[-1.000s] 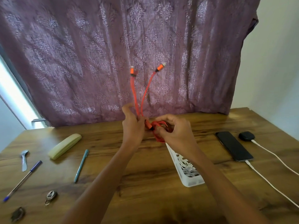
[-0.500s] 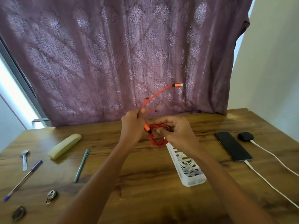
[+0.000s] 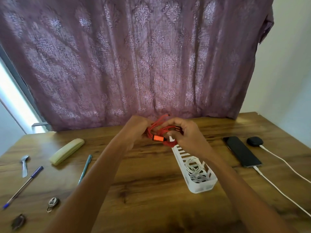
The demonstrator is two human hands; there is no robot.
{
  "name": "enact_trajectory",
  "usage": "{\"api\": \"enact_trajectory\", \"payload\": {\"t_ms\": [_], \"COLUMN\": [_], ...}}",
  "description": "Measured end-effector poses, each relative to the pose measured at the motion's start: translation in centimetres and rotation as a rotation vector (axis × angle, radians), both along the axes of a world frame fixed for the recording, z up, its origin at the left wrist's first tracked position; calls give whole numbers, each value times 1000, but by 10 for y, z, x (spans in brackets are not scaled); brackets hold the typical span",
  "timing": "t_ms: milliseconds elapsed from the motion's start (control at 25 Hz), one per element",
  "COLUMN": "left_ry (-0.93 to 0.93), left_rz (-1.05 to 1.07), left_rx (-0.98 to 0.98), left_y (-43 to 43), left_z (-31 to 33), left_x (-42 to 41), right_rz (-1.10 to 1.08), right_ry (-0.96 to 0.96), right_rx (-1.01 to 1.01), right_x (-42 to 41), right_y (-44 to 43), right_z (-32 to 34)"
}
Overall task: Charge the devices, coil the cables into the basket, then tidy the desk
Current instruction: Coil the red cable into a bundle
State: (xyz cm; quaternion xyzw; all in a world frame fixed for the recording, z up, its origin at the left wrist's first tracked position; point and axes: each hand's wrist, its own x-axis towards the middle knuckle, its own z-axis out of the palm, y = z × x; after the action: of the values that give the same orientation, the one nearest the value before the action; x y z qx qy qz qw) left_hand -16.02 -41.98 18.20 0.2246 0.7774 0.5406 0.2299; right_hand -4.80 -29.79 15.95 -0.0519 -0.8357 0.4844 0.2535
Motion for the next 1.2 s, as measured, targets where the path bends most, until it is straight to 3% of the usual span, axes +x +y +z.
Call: {"api": "enact_trajectory", "payload": {"t_ms": [120, 200, 320, 440, 600, 920, 1120, 1200], "left_ry": [164, 112, 35, 9, -144, 64, -103, -177], "left_rz": [-140, -176, -206, -122, -111, -2, 49, 38], "left_rx": [-144, -137, -69, 87, 229, 182, 186, 207], "left_y": [1, 1, 0, 2, 3, 1, -1, -4], "left_z": [-3, -8, -22, -28, -22, -37, -43, -43], "left_x": [4, 8, 13, 12, 15, 14, 22, 24], "right_rz": [64, 23, -78, 8, -12, -88, -165, -162], "right_ry": [-43, -5, 59, -11, 37, 45, 84, 115], "right_rx": [70, 54, 9, -113, -228, -19, 248, 256], "right_x": [-2, -5, -10, -16, -17, -22, -23, -23], "right_y": [-5, -4, 10, 11, 5, -3, -4, -8], "right_z": [-2, -3, 2, 5, 0, -9, -22, -24]}}
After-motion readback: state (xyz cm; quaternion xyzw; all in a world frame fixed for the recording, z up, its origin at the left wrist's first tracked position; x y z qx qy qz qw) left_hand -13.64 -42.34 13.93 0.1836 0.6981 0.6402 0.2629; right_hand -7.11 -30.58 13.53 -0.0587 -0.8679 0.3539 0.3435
